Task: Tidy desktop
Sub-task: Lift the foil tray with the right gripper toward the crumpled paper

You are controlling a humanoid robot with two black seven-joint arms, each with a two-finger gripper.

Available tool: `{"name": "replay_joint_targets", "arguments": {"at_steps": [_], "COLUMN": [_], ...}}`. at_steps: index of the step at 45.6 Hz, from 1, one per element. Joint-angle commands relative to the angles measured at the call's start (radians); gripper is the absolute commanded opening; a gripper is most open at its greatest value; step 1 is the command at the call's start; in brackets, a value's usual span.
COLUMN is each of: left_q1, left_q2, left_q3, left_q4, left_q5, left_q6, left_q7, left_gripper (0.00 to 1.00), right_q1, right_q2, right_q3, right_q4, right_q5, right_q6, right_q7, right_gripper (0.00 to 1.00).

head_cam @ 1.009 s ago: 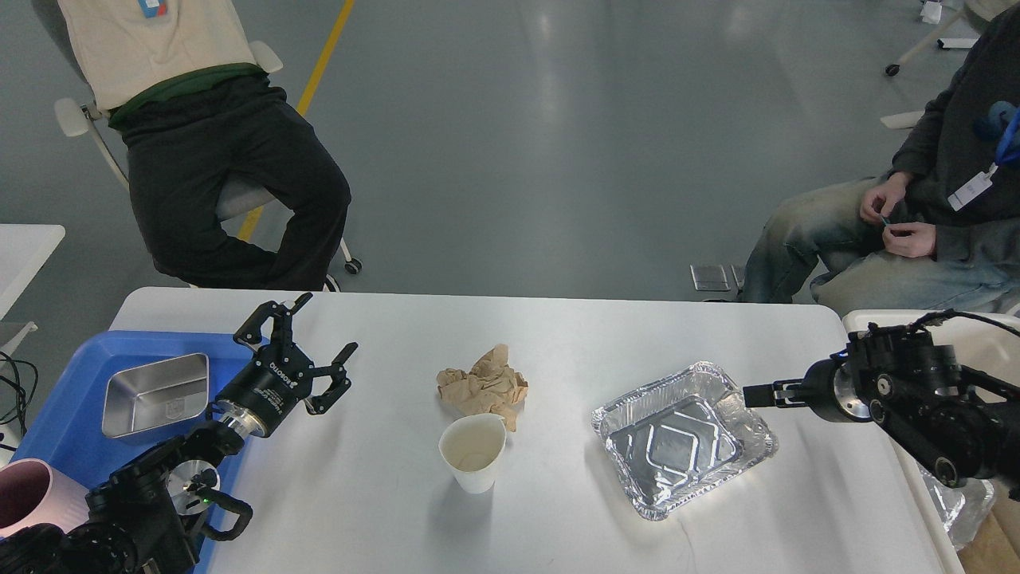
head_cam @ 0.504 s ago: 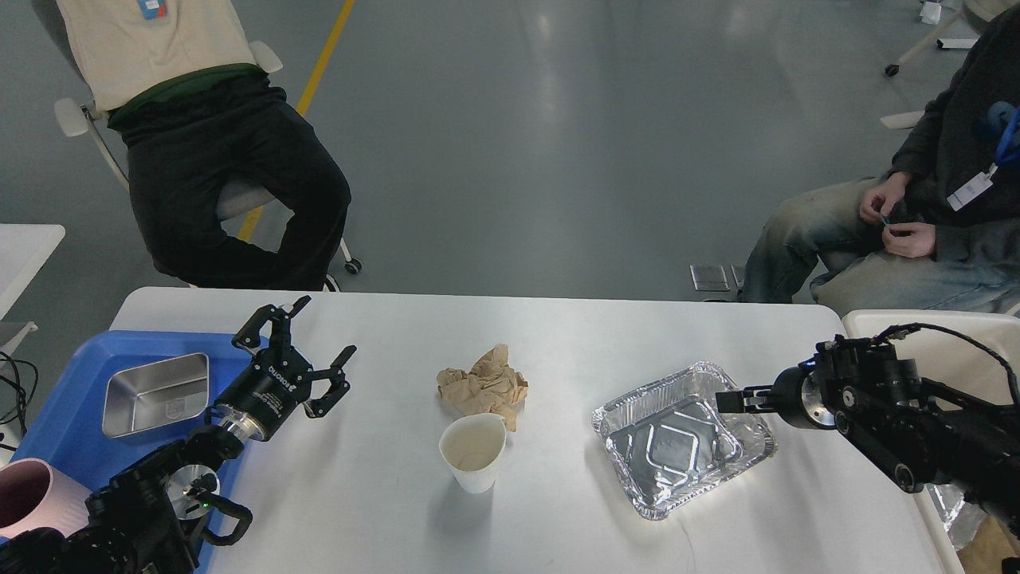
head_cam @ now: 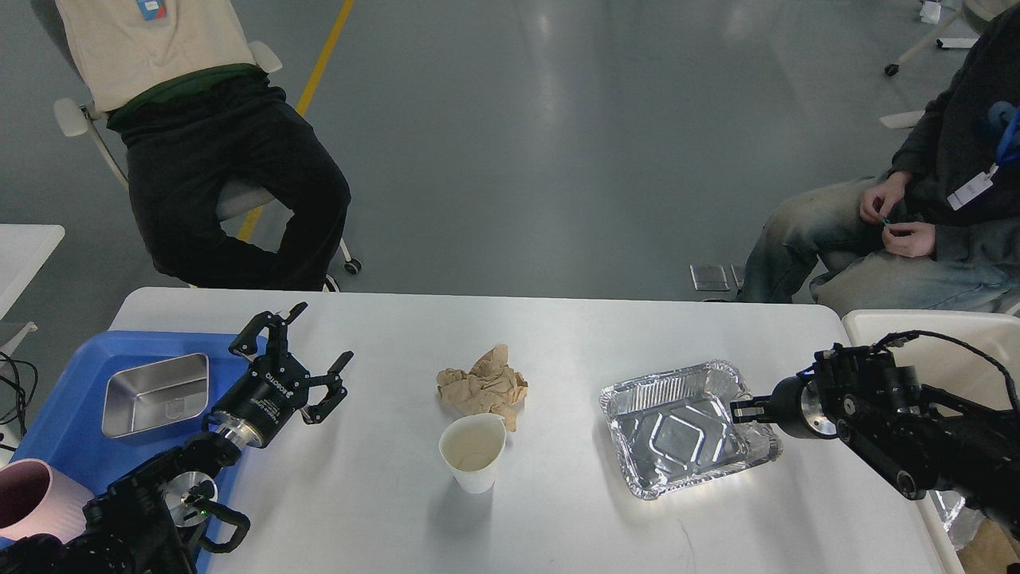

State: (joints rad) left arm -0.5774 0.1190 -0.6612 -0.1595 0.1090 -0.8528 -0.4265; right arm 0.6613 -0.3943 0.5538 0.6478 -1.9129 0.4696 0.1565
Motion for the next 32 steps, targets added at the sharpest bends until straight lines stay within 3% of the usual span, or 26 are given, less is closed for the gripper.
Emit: {"name": "replay_joint_targets", "arguments": {"at_steps": [1,7,17,24,32], "left_q1": [0.001,0.001,-0.001,-0.001,-0.002], "left_q2": [0.002,0.008,0.013,0.014,0.016], "left_q3": [0.000,0.000,-0.003,-0.020,-0.070], "left_q4": [0.000,0.000,0.000,0.000,0.000], "left_q5": [0.000,0.000,-0.002,-0.015,-0.023], "left_q6": [0.000,0.000,0.001,0.000,-0.006], "left_q7": [-0.003,-0.003,-0.003,0.000,-0.001], "left_gripper": [0.97,0.97,0.97,0.97,0.97], "right_q1": [0.004,0.015,0.037,0.084,0.141], "right_q2": [0.003,-0.005,-0.178,-0.330,-0.426], "right_q3": [0.000,0.000,0.003,0.005,0.003], "right_q4": [0.007,0.039,0.294,0.440,0.519], "right_q5": [0.003,0.031,0.158,0.285,0.363], "right_q6": [0.006,0.046,0.277,0.391,0.409], "right_q7": [0.000,0.002,-0.021,-0.061,-0.141], "right_gripper": [0.00,0.00,0.00,0.00,0.00]}}
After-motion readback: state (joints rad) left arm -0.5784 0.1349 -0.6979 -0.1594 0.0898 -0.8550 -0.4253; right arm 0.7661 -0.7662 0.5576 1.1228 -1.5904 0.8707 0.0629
